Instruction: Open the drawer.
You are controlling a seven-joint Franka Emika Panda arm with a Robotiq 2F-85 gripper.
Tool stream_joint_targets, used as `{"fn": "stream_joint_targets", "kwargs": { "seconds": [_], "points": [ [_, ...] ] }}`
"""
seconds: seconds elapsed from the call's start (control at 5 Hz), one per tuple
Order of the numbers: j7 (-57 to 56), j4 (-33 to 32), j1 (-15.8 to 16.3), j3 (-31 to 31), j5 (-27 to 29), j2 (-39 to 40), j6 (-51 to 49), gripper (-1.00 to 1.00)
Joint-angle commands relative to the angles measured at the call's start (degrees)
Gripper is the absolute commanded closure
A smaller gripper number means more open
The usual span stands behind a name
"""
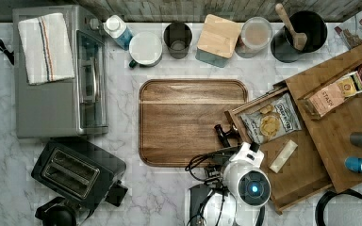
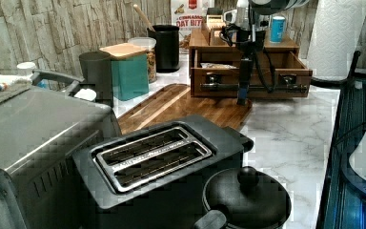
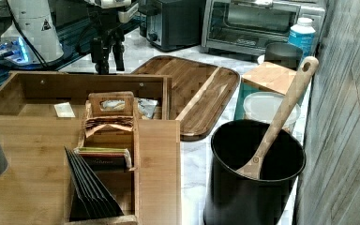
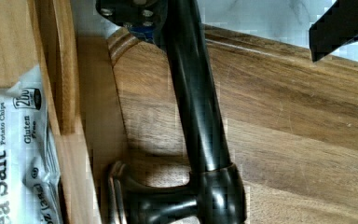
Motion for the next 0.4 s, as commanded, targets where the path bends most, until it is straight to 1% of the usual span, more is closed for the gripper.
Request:
{"fn": "stream_joint_targets", "kwargs": {
  "seconds": [0.2, 0.4],
  "points": [
    [1.9, -8.4, 7.6, 7.6, 2.3, -5.3, -5.0, -1.00],
    [1.8, -8.3, 7.5, 7.7, 2.3, -5.3, -5.0, -1.00]
  ]
}}
